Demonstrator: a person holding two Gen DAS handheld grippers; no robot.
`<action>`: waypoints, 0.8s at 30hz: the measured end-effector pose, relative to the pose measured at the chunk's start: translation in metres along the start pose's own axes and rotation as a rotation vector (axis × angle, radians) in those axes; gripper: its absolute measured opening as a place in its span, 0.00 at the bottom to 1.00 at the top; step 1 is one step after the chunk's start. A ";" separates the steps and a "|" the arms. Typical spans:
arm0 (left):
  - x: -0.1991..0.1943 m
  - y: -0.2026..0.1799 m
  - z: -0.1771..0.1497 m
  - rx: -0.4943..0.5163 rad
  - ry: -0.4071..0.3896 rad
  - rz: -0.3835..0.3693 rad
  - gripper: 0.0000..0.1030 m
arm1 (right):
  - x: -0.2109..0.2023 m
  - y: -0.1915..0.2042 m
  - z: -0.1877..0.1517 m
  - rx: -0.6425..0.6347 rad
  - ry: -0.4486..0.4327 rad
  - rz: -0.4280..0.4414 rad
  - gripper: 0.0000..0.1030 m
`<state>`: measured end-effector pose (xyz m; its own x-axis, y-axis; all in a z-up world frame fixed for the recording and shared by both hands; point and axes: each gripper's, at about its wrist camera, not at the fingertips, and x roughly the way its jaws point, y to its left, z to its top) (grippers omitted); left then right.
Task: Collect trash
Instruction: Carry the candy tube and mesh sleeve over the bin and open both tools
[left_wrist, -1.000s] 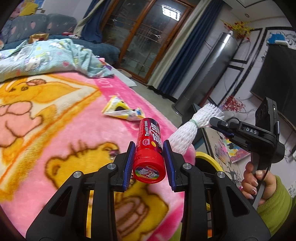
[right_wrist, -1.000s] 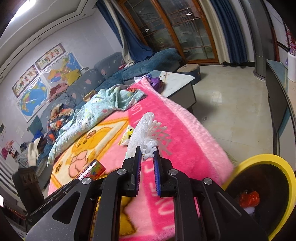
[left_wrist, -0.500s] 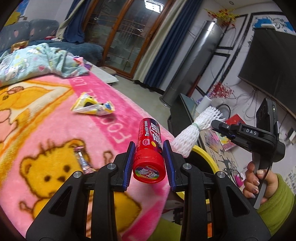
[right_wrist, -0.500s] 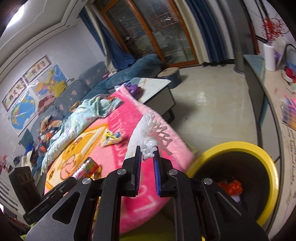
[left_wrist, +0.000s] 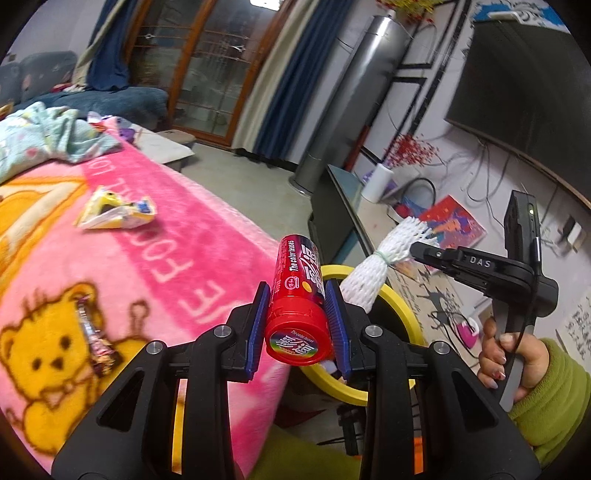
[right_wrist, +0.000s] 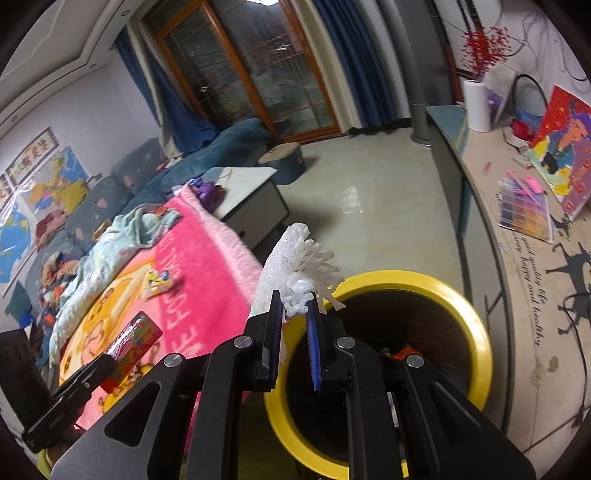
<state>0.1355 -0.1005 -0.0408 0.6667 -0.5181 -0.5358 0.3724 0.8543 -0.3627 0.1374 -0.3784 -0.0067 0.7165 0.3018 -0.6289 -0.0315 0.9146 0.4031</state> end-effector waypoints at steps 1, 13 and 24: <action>0.003 -0.003 -0.001 0.008 0.005 -0.005 0.23 | 0.000 -0.004 -0.001 0.009 0.001 -0.006 0.12; 0.036 -0.037 -0.004 0.087 0.063 -0.057 0.24 | -0.004 -0.052 -0.008 0.091 0.011 -0.081 0.12; 0.063 -0.056 -0.012 0.144 0.128 -0.089 0.24 | -0.002 -0.080 -0.012 0.135 0.027 -0.130 0.15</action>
<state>0.1487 -0.1815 -0.0627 0.5426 -0.5852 -0.6026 0.5210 0.7972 -0.3050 0.1297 -0.4491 -0.0459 0.6895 0.1924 -0.6983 0.1552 0.9025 0.4019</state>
